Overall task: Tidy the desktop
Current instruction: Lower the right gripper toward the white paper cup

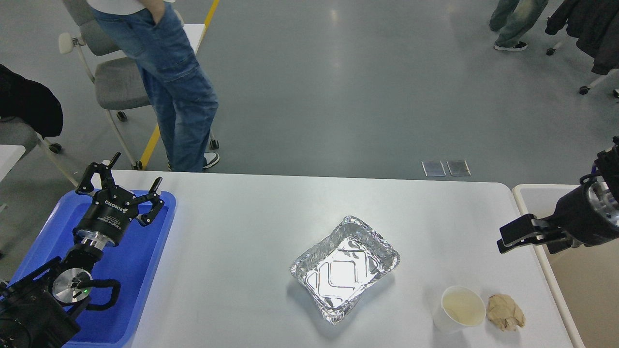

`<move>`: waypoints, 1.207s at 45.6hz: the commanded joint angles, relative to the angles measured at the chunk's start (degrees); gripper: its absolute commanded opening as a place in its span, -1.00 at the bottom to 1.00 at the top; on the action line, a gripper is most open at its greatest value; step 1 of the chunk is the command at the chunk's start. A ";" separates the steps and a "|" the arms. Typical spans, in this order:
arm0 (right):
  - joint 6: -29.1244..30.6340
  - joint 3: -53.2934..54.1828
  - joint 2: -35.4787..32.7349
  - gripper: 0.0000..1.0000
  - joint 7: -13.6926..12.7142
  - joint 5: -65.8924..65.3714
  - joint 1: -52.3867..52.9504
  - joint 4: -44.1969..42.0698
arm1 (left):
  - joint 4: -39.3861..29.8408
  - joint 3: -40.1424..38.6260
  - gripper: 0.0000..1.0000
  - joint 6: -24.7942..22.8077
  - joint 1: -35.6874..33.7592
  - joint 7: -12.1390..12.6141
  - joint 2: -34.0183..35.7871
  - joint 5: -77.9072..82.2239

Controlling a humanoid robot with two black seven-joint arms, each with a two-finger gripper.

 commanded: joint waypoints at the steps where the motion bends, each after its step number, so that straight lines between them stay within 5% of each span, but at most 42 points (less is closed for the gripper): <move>1: -3.77 0.52 -0.07 1.00 0.06 -0.45 -4.99 0.39 | -0.03 0.00 0.98 0.00 0.00 0.00 0.00 0.00; 45: -20.91 16.78 3.36 0.98 0.50 -0.01 -35.58 -5.41 | 0.06 0.00 0.98 0.00 0.00 0.00 0.00 0.00; 55: -25.22 17.13 3.45 0.71 0.59 -0.19 -39.45 -8.13 | -0.03 0.00 0.98 0.00 0.00 0.00 0.00 0.00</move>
